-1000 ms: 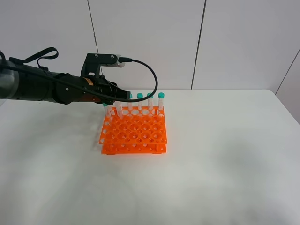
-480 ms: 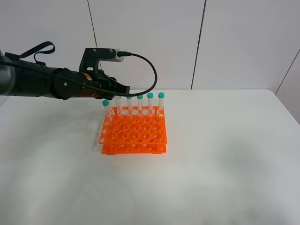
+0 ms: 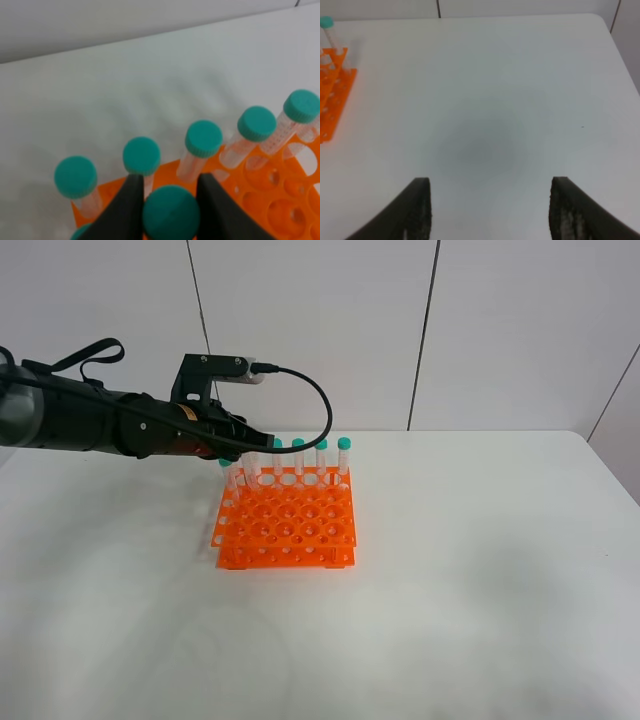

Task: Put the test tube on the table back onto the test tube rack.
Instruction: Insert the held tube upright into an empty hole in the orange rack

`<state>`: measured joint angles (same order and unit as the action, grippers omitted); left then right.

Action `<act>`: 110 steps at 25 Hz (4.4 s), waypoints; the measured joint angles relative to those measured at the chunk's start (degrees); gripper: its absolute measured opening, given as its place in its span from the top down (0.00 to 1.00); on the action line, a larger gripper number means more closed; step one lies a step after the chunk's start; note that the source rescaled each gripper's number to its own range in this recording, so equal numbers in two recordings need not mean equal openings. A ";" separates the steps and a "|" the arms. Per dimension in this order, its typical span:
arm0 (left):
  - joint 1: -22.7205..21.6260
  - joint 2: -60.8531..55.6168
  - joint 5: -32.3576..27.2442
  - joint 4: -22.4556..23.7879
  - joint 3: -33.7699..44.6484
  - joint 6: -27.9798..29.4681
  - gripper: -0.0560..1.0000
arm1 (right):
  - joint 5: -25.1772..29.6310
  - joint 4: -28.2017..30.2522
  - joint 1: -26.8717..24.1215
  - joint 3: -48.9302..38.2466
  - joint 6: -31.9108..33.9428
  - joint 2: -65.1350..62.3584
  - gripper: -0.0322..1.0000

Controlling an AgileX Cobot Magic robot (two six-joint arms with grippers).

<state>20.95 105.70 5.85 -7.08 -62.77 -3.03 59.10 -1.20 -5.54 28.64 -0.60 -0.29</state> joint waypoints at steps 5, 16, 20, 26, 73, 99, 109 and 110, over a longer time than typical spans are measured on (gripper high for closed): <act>0.00 0.38 0.54 0.00 0.00 0.00 0.95 | 0.00 0.00 0.00 0.00 0.00 0.00 0.23; 0.00 2.24 1.61 0.12 -0.02 0.00 0.95 | 0.00 0.00 0.00 0.00 0.00 0.00 0.23; 0.00 2.49 1.90 0.14 -0.02 0.00 0.95 | 0.00 0.00 0.00 0.00 0.00 0.00 0.23; 0.00 3.61 2.53 0.18 -0.02 0.00 0.95 | 0.00 0.00 0.00 0.00 0.00 0.00 0.23; 0.00 5.05 0.17 1.64 -2.17 1.41 0.95 | -0.05 0.00 0.00 0.00 0.00 0.00 0.23; 0.00 5.46 0.60 1.75 -2.17 2.10 0.95 | -0.05 0.00 0.00 0.00 0.00 0.00 0.23; 0.00 6.78 1.07 1.86 -2.05 2.10 0.95 | -0.05 0.00 0.00 0.00 0.00 0.00 0.23; 0.00 6.78 1.07 1.86 -2.05 2.10 0.95 | -0.05 0.00 0.00 0.00 0.00 0.00 0.23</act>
<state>20.95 112.49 6.92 -5.21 -64.82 -0.93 59.04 -1.20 -5.54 28.64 -0.60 -0.29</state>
